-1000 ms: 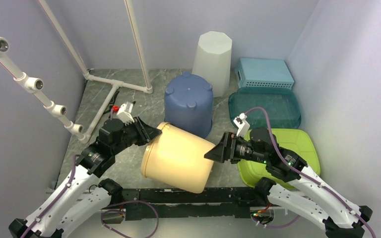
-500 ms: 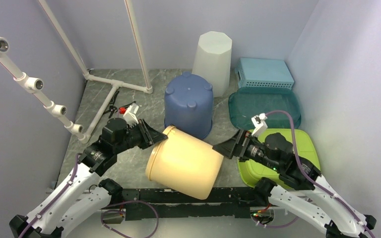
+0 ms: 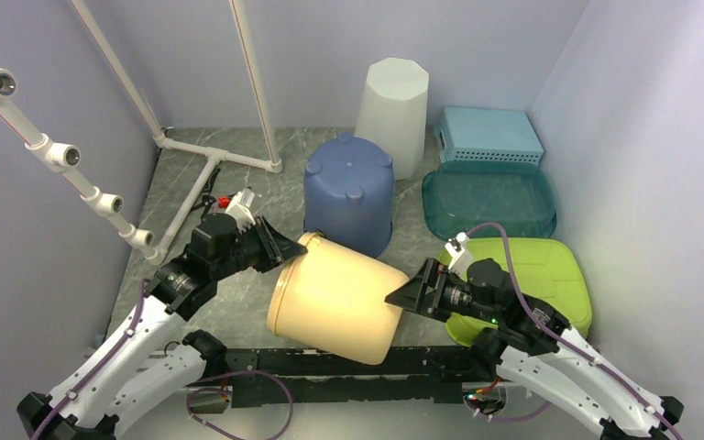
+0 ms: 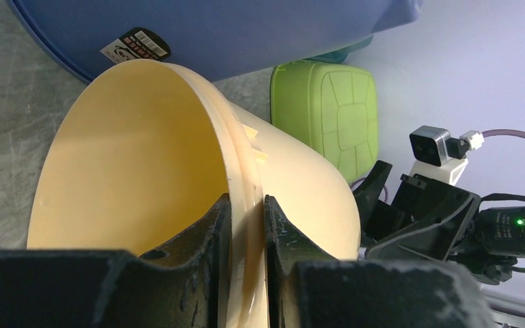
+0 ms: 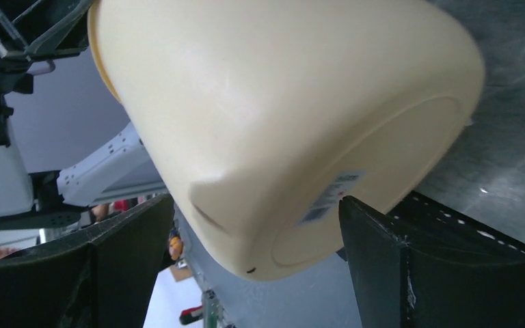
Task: Turn the large container upside down
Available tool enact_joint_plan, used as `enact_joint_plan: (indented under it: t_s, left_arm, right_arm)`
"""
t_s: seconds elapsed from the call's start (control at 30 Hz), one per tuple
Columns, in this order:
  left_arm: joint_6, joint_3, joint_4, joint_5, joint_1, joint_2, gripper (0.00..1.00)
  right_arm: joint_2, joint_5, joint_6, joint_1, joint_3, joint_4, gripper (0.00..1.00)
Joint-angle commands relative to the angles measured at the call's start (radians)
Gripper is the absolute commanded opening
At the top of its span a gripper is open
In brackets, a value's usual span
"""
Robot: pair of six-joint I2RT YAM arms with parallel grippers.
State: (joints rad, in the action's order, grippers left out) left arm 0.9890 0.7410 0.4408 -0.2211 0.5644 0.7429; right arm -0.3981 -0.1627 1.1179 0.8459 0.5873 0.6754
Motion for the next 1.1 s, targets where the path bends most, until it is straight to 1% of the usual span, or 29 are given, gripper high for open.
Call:
enact_joint_plan:
  t_s: [0.0,0.07,0.2,0.3,0.47,0.63,0.77,0.87,1.07]
  left_arm:
    - [-0.055,-0.004,0.116,-0.005,0.004,0.054,0.03]
    - [-0.047,-0.016,0.098,-0.024,0.005,0.055,0.03]
    - [-0.001,-0.070,-0.003,-0.078,0.005,0.034,0.03]
    - [0.052,-0.120,-0.107,-0.136,0.006,0.034,0.03]
    - [0.106,-0.162,-0.222,-0.162,0.006,0.029,0.03]
    - [0.108,-0.161,-0.237,-0.153,0.006,0.038,0.03]
    - [0.130,-0.181,-0.272,-0.151,0.006,0.044,0.03]
    - [0.141,-0.204,-0.298,-0.147,0.006,0.034,0.03]
    - [0.114,-0.187,-0.277,-0.113,0.006,0.024,0.03]
  right_arm:
    - [-0.048,-0.098,0.010,0.002,0.013,-0.288,0.93]
    - [-0.071,-0.092,-0.019,0.002,0.055,-0.301,0.90]
    - [-0.083,-0.111,-0.045,0.002,0.100,-0.360,0.83]
    - [-0.085,-0.123,-0.061,0.002,0.141,-0.369,0.81]
    - [-0.080,-0.112,-0.081,0.002,0.207,-0.387,0.80]
    - [-0.117,-0.110,-0.107,0.002,0.248,-0.392,0.80]
    - [-0.151,-0.133,-0.107,0.003,0.244,-0.447,0.80]
    - [-0.193,-0.139,-0.143,0.003,0.304,-0.439,0.80]
    - [-0.270,-0.159,-0.195,0.003,0.408,-0.456,0.80]
